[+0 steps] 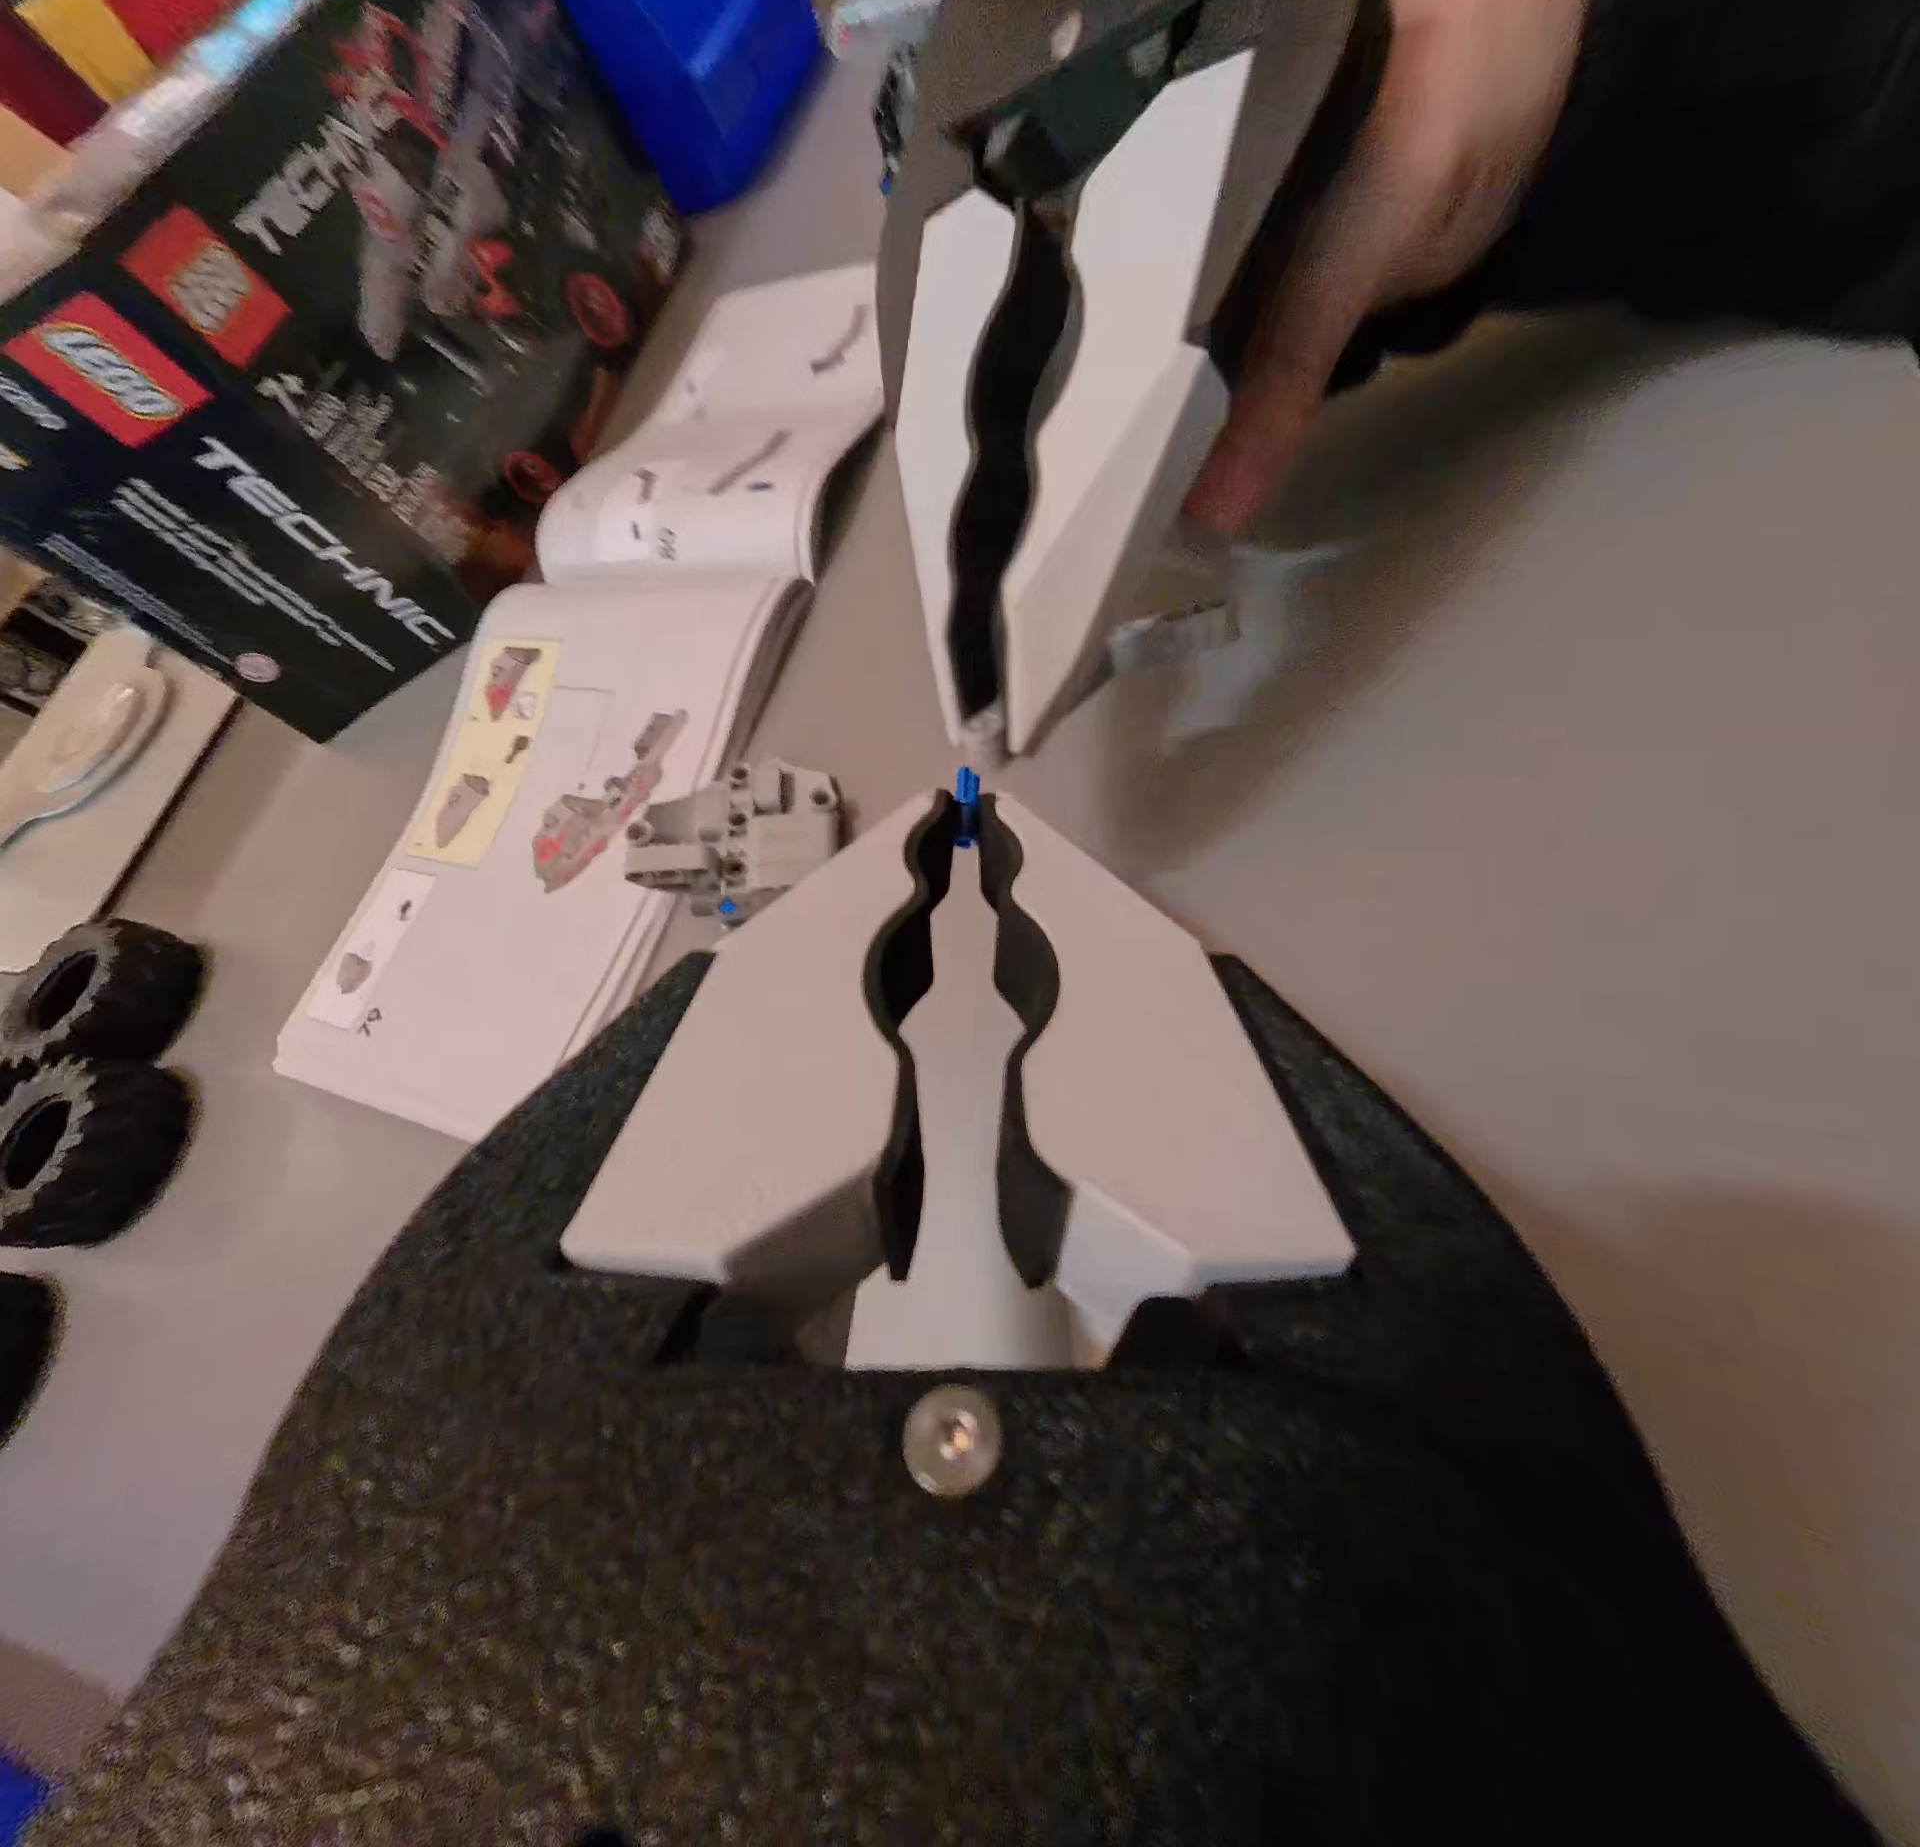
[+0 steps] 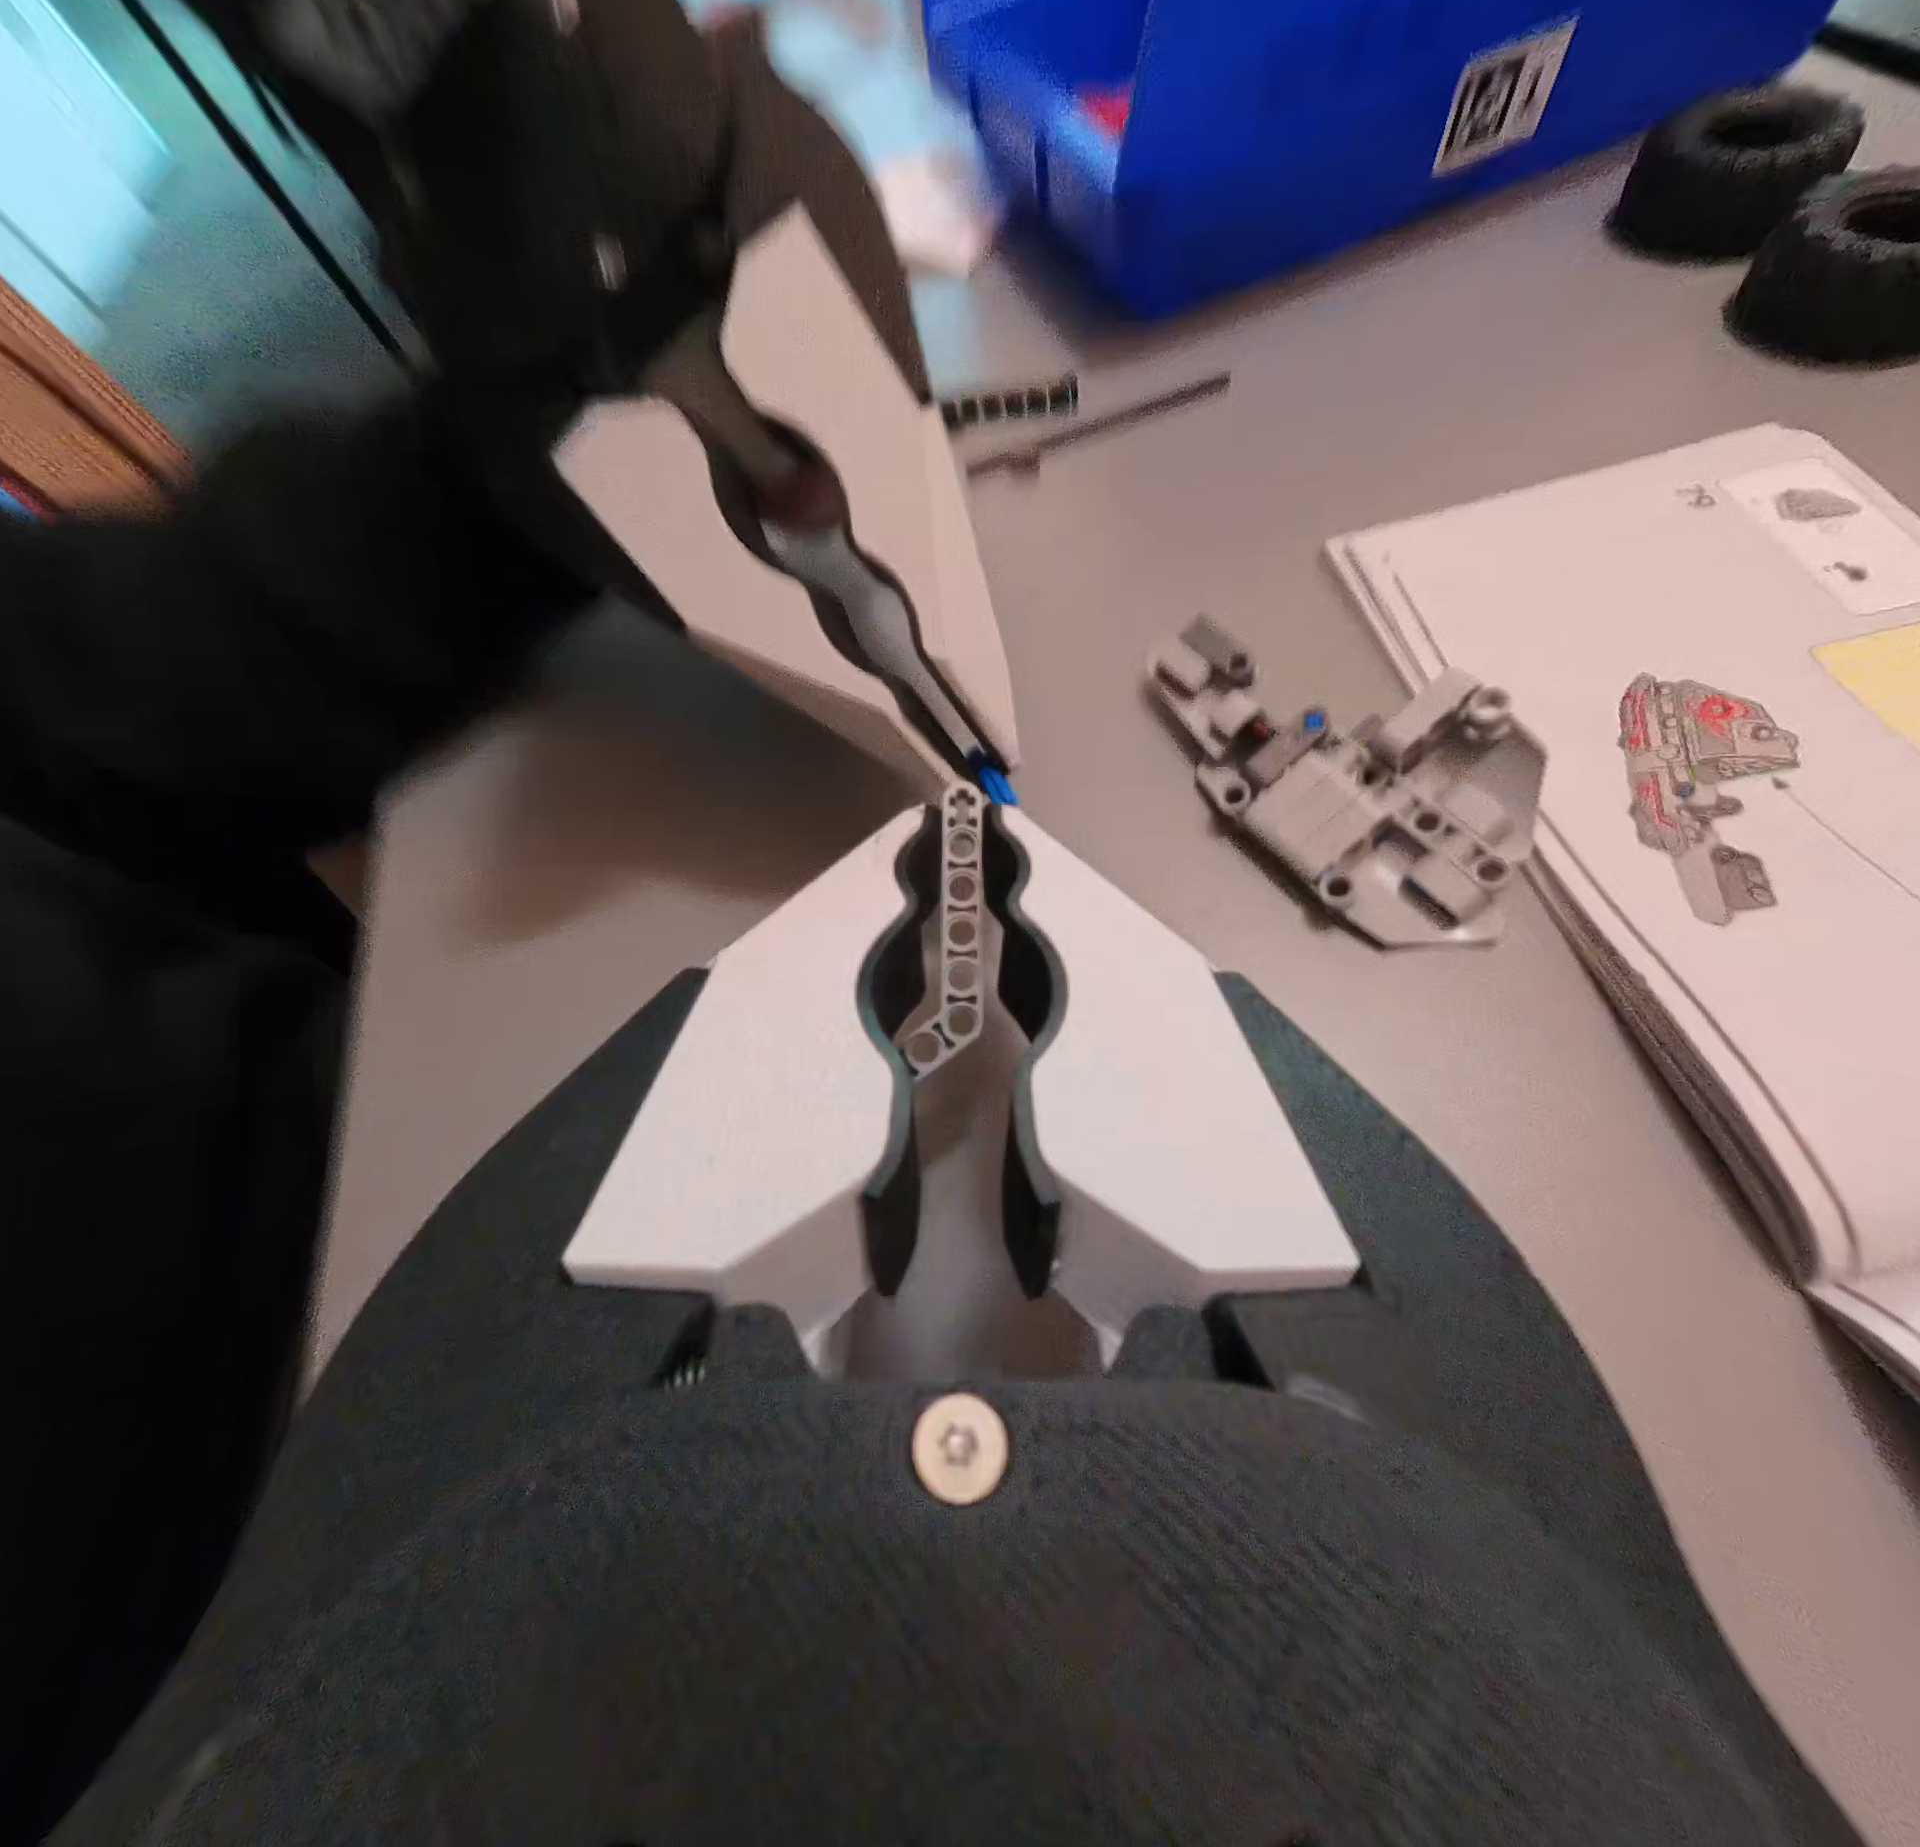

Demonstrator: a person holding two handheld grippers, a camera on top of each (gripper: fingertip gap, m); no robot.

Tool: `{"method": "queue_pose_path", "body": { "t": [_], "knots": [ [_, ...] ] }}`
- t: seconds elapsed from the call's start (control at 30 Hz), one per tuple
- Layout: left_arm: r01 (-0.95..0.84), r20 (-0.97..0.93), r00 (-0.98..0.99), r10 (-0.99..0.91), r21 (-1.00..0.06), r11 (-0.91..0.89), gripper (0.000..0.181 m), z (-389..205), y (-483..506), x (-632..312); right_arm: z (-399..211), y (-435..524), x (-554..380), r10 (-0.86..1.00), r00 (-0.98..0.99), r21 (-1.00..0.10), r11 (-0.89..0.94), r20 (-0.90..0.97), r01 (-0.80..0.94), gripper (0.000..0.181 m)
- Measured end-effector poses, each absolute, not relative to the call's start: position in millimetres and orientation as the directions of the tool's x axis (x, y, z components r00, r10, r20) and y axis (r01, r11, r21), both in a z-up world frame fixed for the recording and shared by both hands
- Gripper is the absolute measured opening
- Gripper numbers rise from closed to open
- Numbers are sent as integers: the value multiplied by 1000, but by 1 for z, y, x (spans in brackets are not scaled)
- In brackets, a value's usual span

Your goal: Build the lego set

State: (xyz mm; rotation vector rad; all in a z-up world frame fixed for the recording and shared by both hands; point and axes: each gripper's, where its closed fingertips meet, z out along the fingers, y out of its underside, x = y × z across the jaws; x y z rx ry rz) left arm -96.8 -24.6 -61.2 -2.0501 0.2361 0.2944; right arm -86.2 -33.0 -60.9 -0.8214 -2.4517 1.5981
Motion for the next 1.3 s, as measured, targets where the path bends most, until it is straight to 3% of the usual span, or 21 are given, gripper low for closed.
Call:
{"method": "queue_pose_path", "body": {
  "t": [0.07,0.2,0.43,0.67,0.9,1.07,1.23,1.3],
  "knots": [
    [-275,-306,952,3,-861,-427,1,-53,-22,-101,-43,-26,-97,466,-830,-905,125,-308,406,6],
    [-278,-329,942,73,-882,-381,2,-37,-21,-106,-28,-12,-103,368,-791,-868,-109,-489,485,6],
    [-294,-355,931,87,-869,-399,2,-26,-11,-99,-20,-12,-100,202,-732,-758,-234,-650,609,6],
    [-240,-306,944,120,-891,-384,2,-25,-11,-103,-20,-12,-102,200,-730,-755,-242,-654,610,6],
    [5,-18,991,134,-985,-173,1,-13,-4,-104,-11,-7,-104,149,-714,-718,-312,-684,623,6],
    [-145,-195,963,186,-957,-251,1,-10,-3,-104,-6,-5,-105,109,-702,-688,-349,-704,636,6],
    [-90,-133,978,158,-963,-254,1,-13,-5,-102,-8,-7,-102,128,-720,-715,-321,-682,621,7],
    [-170,-229,959,170,-937,-305,2,-18,-4,-103,-12,-8,-103,167,-726,-737,-290,-667,610,6]
  ]
}}
